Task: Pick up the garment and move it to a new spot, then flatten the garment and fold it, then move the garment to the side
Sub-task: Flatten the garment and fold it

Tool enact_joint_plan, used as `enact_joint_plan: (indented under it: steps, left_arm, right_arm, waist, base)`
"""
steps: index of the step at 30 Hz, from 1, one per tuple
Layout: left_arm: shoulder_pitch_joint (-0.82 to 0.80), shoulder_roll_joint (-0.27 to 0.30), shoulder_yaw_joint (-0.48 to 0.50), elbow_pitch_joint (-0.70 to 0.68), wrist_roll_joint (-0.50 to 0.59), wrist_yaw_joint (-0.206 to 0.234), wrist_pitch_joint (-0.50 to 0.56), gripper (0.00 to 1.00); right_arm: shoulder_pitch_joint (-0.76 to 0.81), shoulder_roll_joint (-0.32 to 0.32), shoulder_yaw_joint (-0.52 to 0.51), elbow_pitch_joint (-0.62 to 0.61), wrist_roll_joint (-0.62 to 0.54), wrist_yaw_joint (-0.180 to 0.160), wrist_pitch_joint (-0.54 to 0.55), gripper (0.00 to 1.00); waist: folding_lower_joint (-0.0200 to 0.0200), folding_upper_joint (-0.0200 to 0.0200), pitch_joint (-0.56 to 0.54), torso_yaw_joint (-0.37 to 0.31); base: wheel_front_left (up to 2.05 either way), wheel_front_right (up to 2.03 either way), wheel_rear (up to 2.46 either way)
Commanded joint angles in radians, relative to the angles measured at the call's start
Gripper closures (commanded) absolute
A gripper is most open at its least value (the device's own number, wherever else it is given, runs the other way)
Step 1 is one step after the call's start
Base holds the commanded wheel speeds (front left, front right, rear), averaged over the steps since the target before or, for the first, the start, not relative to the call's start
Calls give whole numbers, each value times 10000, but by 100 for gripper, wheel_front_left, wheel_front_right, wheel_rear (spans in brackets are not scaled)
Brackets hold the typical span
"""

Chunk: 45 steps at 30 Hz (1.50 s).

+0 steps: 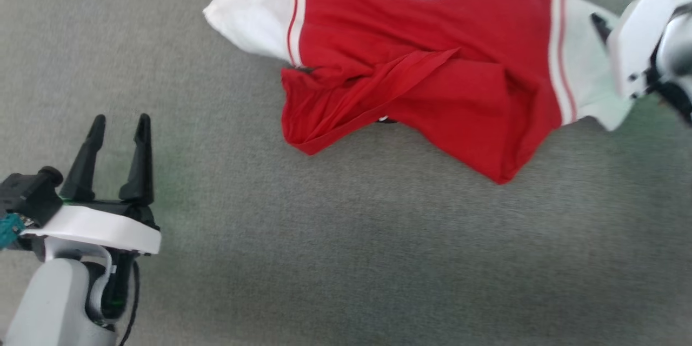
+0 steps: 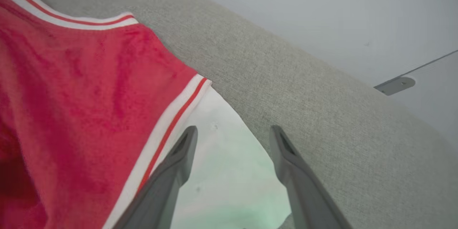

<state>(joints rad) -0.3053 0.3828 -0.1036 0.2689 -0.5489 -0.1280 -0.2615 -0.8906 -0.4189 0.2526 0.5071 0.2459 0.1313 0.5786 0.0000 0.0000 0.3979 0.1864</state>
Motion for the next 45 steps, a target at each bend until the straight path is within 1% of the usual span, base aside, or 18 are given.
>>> enact_joint_plan:
  steps: [1, 5, 9, 13, 17, 18, 19, 20, 21, 24, 26, 29, 32, 34, 35, 39, 43, 45]
  left_arm:
    - [81, -81, -53, -318, -53, -33, -48, 0]
    - [199, 15, -127, -862, -391, -16, -48, 0]
    - [231, 181, -173, -1250, -514, -18, -49, 0]
    - [162, 291, -228, -1576, -621, -20, -49, 0]
    - [-106, 717, -481, -1848, -532, -20, -49, 0]
    - [-263, 895, -613, -1918, -480, -21, -49, 0]
    - [-441, 1103, -764, -2009, -426, -21, -49, 0]
    - [-664, 1337, -912, -2100, -390, -22, -49, 0]
    - [-664, 1337, -912, -2100, -390, -22, -49, 0]
    - [-1544, 2261, -1638, -2360, -249, -21, -49, 0]
    - [-2387, 2871, -2269, -2403, -387, -21, -49, 0]
    - [-3840, 3934, -3726, -2223, -1018, -15, -40, 0]
    - [-5445, 4786, -5799, -1711, -2025, -14, 29, 0]
    - [-6730, 5117, -6938, -1346, -3087, -14, 269, 0]
    - [-7253, 5245, -7537, -1129, -3646, -14, 612, 0]
    - [-9287, 5442, -9529, -419, -5218, -14, 1780, 0]
    - [-10778, 5522, -10885, 320, -6751, -14, 3087, 0]
    - [-11336, 5596, -11231, 695, -7231, -14, 3659, 0]
  right_arm:
    - [-402, -268, 172, 30, 287, -10, 646, 0]
    - [-1027, -712, 232, -2, 731, -10, 1896, 0]
    - [-1141, -877, 121, 95, 946, -9, 3026, 0]
    - [-968, -854, -31, -48, 816, -9, 3401, 0]
    - [-734, -635, -240, -138, 650, -9, 3771, 0]
    - [-681, -606, -234, -176, 591, -7, 3911, 49]
    - [-624, -581, -178, -279, 558, -7, 4049, 71]
    - [-598, -570, -182, -374, 535, -7, 4144, 100]
    - [-598, -570, -182, -374, 535, -7, 4144, 100]
    - [-582, -472, -183, -673, 446, -10, 4422, 100]
    - [-647, -360, -112, -858, 453, -10, 4576, 100]
    - [-815, -161, 23, -1143, 409, -10, 4715, 100]
    - [-1044, 36, 270, -1423, 387, -7, 4764, 100]
    - [-1196, 156, 477, -1591, 381, -7, 4839, 100]
    - [-1271, 219, 559, -1642, 372, -7, 4849, 100]
    - [-1517, 411, 922, -1828, 379, -6, 4949, 100]
    - [-1729, 553, 1226, -1874, 395, -6, 5058, 100]
    - [-1798, 615, 1414, -1908, 405, -6, 5065, 100]
  waist:
    - [0, 0, 606, 484]
    - [0, 0, 1027, 703]
    - [0, 0, 1254, 801]
    - [0, 0, 1449, 787]
    - [0, 0, 1618, 675]
    - [0, 0, 1650, 649]
    - [0, 0, 1685, 619]
    - [0, 0, 1723, 584]
    - [0, 0, 1723, 584]
    - [0, 0, 1844, 456]
    - [0, 0, 1955, 353]
    - [0, 0, 2190, 195]
    - [0, 0, 2475, -9]
    - [0, 0, 2665, -144]
    - [0, 0, 2746, -208]
    - [0, 0, 3046, -486]
    - [0, 0, 3290, -769]
    - [0, 0, 3379, -918]
  base:
    - [0, 0, 0]
    - [0, 0, 0]
    - [0, 0, 0]
    - [0, 0, 0]
    - [0, 0, 0]
    - [0, 0, 0]
    - [0, 0, 0]
    - [0, 0, 0]
    - [0, 0, 0]
    - [0, 0, 0]
    - [0, 0, 0]
    - [0, 0, 0]
    - [0, 0, 0]
    - [0, 0, 0]
    - [0, 0, 0]
    - [0, 0, 0]
    - [0, 0, 0]
    - [0, 0, 0]
